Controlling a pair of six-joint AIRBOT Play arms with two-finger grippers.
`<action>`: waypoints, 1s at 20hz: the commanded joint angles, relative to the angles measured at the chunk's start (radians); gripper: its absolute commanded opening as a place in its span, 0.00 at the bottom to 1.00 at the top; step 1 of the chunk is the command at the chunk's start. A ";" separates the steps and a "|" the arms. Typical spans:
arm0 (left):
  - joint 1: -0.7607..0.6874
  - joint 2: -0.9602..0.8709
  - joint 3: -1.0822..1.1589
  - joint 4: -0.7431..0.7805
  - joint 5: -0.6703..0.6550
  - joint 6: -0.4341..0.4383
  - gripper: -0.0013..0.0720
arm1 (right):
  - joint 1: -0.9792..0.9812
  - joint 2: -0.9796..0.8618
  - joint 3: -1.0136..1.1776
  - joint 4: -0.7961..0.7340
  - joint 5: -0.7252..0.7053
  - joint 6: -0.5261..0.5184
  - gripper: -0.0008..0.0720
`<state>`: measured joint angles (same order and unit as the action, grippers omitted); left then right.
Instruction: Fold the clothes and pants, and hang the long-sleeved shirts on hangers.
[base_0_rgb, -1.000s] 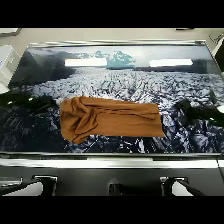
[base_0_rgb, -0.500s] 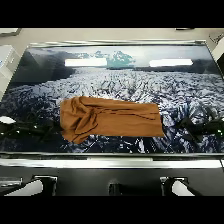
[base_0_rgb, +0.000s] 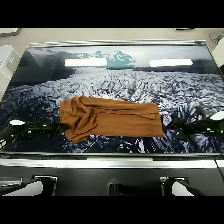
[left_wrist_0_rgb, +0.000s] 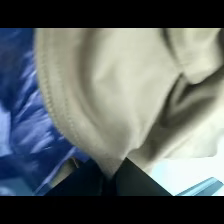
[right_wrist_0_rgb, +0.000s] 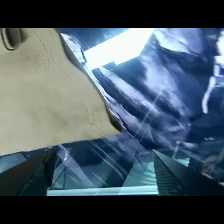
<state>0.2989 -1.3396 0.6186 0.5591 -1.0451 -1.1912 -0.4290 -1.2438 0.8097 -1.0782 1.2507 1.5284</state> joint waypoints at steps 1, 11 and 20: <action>-0.006 0.045 -0.003 -0.032 0.015 0.018 0.05 | 0.071 -0.072 -0.008 0.023 -0.056 0.053 0.99; 0.001 0.209 0.059 -0.032 -0.013 0.018 0.05 | 0.203 -0.148 0.077 0.099 -0.119 0.055 0.06; 0.127 0.476 1.112 -0.024 0.050 0.050 0.05 | 0.203 0.280 0.999 -0.219 -0.255 -0.081 0.06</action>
<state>0.3809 -0.9264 1.3930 0.5224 -1.0454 -1.1439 -0.2268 -1.1019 1.5143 -1.1515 1.0904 1.4796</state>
